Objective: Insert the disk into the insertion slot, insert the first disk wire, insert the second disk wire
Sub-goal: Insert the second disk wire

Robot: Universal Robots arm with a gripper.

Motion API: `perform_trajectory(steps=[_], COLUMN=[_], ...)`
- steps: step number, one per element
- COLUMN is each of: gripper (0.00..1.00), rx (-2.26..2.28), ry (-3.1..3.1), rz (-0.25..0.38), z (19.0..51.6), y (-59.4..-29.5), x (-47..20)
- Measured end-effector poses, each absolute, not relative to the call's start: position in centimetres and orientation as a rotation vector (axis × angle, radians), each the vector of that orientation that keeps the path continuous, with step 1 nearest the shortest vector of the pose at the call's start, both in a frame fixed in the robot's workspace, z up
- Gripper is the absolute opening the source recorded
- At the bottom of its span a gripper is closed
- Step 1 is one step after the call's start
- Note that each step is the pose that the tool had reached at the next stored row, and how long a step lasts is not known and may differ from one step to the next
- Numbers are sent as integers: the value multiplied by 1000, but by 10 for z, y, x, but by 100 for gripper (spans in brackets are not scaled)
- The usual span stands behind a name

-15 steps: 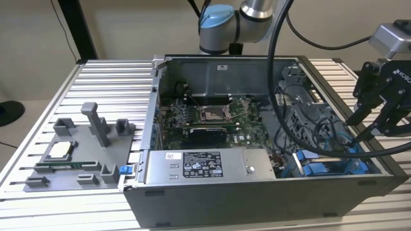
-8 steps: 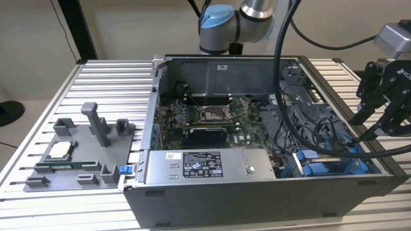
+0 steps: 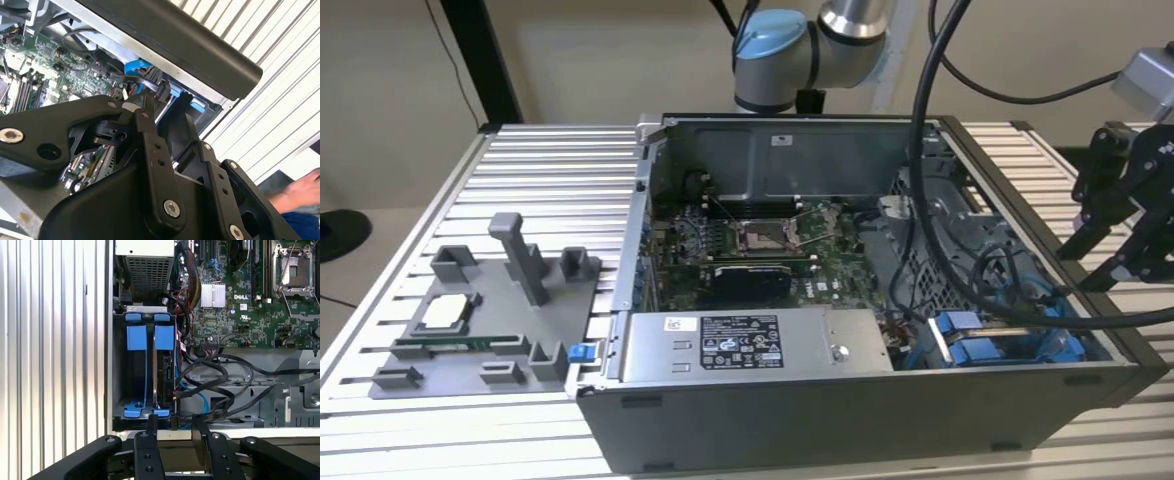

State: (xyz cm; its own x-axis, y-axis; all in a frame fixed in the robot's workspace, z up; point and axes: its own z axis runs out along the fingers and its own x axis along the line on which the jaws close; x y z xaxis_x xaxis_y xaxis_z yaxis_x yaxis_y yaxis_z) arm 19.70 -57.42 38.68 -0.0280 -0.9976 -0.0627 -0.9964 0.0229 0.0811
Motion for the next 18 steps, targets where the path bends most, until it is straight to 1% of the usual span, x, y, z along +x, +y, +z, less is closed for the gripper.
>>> perform_trajectory(steps=[18], gripper=[100], rx=[2210], ry=[-2211], rz=[-156], z=[378], y=[-574], x=[198])
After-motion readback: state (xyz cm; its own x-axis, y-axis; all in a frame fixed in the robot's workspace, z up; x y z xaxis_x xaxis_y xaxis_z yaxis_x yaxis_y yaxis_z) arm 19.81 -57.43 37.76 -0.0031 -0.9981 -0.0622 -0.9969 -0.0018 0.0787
